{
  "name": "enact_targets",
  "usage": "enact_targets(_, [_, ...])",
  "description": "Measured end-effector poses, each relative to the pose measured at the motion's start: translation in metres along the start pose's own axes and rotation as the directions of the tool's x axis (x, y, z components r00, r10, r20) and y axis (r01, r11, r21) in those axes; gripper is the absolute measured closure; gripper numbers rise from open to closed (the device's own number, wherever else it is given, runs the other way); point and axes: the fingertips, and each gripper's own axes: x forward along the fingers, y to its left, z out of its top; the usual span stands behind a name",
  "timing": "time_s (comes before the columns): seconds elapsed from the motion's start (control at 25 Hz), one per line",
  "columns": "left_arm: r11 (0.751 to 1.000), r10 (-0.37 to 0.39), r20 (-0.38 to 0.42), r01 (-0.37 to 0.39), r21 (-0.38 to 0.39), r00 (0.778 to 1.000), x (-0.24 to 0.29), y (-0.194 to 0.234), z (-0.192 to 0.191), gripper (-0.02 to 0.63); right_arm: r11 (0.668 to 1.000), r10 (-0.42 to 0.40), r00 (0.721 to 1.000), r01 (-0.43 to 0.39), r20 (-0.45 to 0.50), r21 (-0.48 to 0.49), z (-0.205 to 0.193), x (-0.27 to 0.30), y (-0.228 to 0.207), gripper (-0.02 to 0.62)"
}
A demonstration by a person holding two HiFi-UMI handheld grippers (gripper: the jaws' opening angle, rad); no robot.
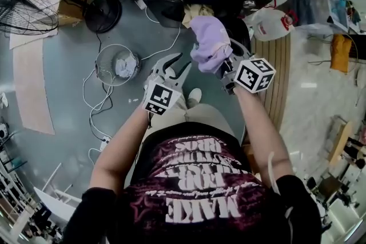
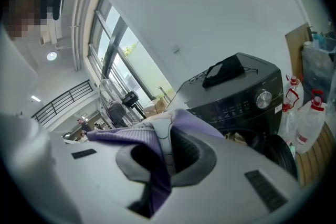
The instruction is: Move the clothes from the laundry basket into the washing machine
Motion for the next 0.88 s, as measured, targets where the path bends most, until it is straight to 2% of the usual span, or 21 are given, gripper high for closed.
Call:
enact_targets(0.16, [0.994, -0.105, 0.009, 0.104, 0.026, 0.994, 0.029, -0.005, 0.010, 0.372, 1.000, 0.026, 1.000, -0.026, 0.002, 0.005, 0.013, 0.013, 0.009, 0.560])
enact_targets(0.36, [0.985, -0.159, -0.042, 0.161, 0.065, 0.986, 0.065, 0.014, 0.009, 0.279, 0.995, 0.084, 0.996, -0.083, -0.019, 0.046, 0.020, 0.037, 0.027, 0.560])
enact_targets(0.48, [0.980, -0.174, -0.042, 0.177, 0.087, 0.984, 0.081, 0.021, 0.016, 0.265, 0.984, 0.114, 0.994, -0.113, 0.006, 0.137, 0.022, 0.047, 0.035, 0.561])
enact_targets(0.64, [0.974, -0.206, -0.032, 0.208, 0.093, 0.978, 0.092, 0.029, 0.020, 0.265, 0.947, 0.142, 0.989, -0.150, 0.050, 0.284, 0.022, 0.058, 0.037, 0.561])
enact_targets(0.76, [0.965, -0.241, -0.007, 0.240, 0.104, 0.971, 0.096, 0.032, 0.021, 0.267, 0.927, 0.203, 0.977, -0.214, 0.070, 0.307, 0.024, 0.060, 0.038, 0.563])
enact_targets(0.88, [0.941, -0.287, -0.012, 0.285, 0.183, 0.958, 0.095, 0.027, 0.026, 0.294, 0.900, 0.314, 0.948, -0.313, 0.048, 0.303, 0.021, 0.058, 0.044, 0.565])
